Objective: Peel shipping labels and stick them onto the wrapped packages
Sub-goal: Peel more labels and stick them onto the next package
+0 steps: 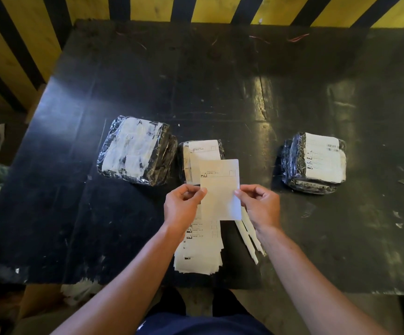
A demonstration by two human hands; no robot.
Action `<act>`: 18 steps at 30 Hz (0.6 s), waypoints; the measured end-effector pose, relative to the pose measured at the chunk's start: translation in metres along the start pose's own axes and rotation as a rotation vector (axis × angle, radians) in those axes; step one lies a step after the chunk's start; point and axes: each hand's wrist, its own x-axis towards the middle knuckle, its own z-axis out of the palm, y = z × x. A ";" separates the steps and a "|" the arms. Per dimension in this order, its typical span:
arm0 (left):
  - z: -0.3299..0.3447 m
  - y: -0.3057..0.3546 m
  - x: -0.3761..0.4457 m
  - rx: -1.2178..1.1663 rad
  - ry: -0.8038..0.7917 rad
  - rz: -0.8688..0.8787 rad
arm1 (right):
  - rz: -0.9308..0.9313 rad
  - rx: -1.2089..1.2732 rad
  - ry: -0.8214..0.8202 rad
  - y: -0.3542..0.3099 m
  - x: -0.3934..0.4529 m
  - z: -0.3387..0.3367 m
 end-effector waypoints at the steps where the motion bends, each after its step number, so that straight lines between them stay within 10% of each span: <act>1: 0.002 -0.001 0.005 0.024 0.019 -0.002 | -0.003 -0.044 0.019 0.003 0.006 0.005; 18: 0.032 0.017 0.103 0.032 0.368 -0.044 | 0.153 -0.164 -0.016 -0.021 0.110 0.075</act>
